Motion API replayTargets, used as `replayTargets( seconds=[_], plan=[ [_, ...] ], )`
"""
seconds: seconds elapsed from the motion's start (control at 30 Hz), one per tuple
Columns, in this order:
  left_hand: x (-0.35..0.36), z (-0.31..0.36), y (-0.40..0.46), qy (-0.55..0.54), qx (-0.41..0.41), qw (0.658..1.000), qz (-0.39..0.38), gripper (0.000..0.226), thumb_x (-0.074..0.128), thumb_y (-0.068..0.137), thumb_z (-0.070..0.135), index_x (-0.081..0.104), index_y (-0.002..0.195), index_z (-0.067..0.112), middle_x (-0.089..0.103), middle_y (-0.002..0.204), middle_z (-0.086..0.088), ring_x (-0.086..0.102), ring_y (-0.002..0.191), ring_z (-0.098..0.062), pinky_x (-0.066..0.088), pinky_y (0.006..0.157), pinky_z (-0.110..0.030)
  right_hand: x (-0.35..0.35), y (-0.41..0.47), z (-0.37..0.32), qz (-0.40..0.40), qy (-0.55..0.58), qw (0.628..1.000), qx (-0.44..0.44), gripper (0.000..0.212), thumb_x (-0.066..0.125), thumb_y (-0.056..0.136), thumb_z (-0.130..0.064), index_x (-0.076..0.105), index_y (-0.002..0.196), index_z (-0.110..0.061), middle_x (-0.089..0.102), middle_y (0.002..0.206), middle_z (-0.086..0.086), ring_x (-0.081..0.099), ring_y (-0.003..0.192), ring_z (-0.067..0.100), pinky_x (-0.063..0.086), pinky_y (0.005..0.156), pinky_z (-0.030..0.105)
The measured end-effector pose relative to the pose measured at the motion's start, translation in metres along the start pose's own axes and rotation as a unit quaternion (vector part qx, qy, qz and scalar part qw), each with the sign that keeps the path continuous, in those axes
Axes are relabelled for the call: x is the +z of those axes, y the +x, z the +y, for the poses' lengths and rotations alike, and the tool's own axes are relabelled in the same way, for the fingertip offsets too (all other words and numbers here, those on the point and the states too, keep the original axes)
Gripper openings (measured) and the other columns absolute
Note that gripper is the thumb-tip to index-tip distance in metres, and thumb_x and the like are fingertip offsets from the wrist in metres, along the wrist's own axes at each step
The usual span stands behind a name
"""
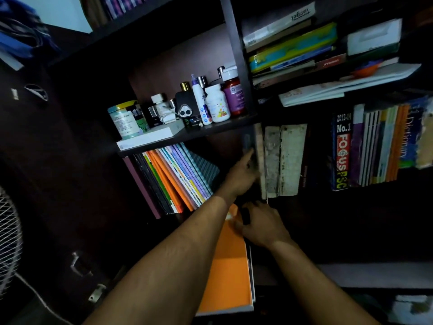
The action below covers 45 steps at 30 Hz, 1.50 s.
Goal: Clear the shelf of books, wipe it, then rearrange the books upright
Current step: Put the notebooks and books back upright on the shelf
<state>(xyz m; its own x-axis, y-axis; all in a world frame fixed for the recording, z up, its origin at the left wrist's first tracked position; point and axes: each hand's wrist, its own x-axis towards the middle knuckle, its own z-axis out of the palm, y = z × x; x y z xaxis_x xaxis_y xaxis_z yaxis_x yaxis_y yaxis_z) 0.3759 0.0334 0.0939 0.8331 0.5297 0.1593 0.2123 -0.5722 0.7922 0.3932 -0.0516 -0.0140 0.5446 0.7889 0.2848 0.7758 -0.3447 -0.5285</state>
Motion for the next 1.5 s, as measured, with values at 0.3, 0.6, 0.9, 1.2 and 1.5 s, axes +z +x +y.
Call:
replayTargets(
  seconds=[0.3, 0.6, 0.9, 1.2, 1.5],
  plan=[
    [-0.036, -0.016, -0.059, 0.127, -0.019, 0.991, -0.030, 0.044, 0.063, 0.098, 0.017, 0.053, 0.142, 0.016, 0.064, 0.128, -0.011, 0.060, 0.121, -0.029, 0.048, 0.090, -0.029, -0.005, -0.004, -0.004, -0.023, -0.012, 1.000, -0.005, 0.071, 0.050, 0.077, -0.077, 0.054, 0.132, -0.032, 0.055, 0.131, 0.004, 0.051, 0.125, 0.029, 0.039, 0.100, 0.039],
    [-0.096, -0.085, -0.180, 0.290, -0.296, 0.910, 0.017, 0.105, 0.075, 0.063, 0.079, 0.044, 0.147, 0.024, 0.051, 0.145, -0.004, 0.054, 0.126, -0.025, 0.051, 0.101, -0.039, -0.006, -0.008, -0.009, -0.029, -0.035, 0.999, -0.029, 0.045, 0.035, 0.105, -0.051, 0.041, 0.146, -0.034, 0.047, 0.140, 0.010, 0.042, 0.130, 0.033, 0.034, 0.104, 0.046],
    [-0.109, -0.102, -0.192, -0.094, -0.338, 0.927, 0.133, 0.053, 0.087, 0.077, 0.018, 0.054, 0.118, 0.012, 0.065, 0.116, -0.009, 0.066, 0.098, -0.019, 0.060, 0.070, -0.036, -0.014, -0.014, -0.013, -0.055, -0.011, 0.994, -0.096, 0.042, 0.032, 0.105, -0.038, 0.046, 0.144, -0.032, 0.053, 0.141, 0.004, 0.048, 0.128, 0.029, 0.040, 0.102, 0.042],
    [-0.149, -0.097, -0.201, -0.155, -0.066, 0.927, 0.334, 0.033, 0.062, 0.099, 0.013, 0.045, 0.124, 0.027, 0.067, 0.121, -0.016, 0.068, 0.091, -0.025, 0.058, 0.079, -0.044, -0.010, -0.011, -0.015, -0.080, -0.106, 0.985, -0.106, 0.037, 0.047, 0.103, -0.040, 0.052, 0.139, -0.033, 0.051, 0.144, -0.007, 0.043, 0.131, 0.020, 0.033, 0.102, 0.039],
    [-0.129, -0.136, -0.216, -0.029, -0.190, 0.917, 0.350, 0.054, 0.062, 0.089, 0.057, 0.066, 0.121, 0.014, 0.070, 0.109, -0.006, 0.068, 0.102, -0.032, 0.056, 0.087, -0.044, -0.007, -0.009, -0.013, -0.065, -0.087, 0.988, -0.112, 0.034, 0.050, 0.103, -0.040, 0.057, 0.137, -0.036, 0.049, 0.148, -0.013, 0.041, 0.137, 0.015, 0.032, 0.100, 0.035]
  ],
)
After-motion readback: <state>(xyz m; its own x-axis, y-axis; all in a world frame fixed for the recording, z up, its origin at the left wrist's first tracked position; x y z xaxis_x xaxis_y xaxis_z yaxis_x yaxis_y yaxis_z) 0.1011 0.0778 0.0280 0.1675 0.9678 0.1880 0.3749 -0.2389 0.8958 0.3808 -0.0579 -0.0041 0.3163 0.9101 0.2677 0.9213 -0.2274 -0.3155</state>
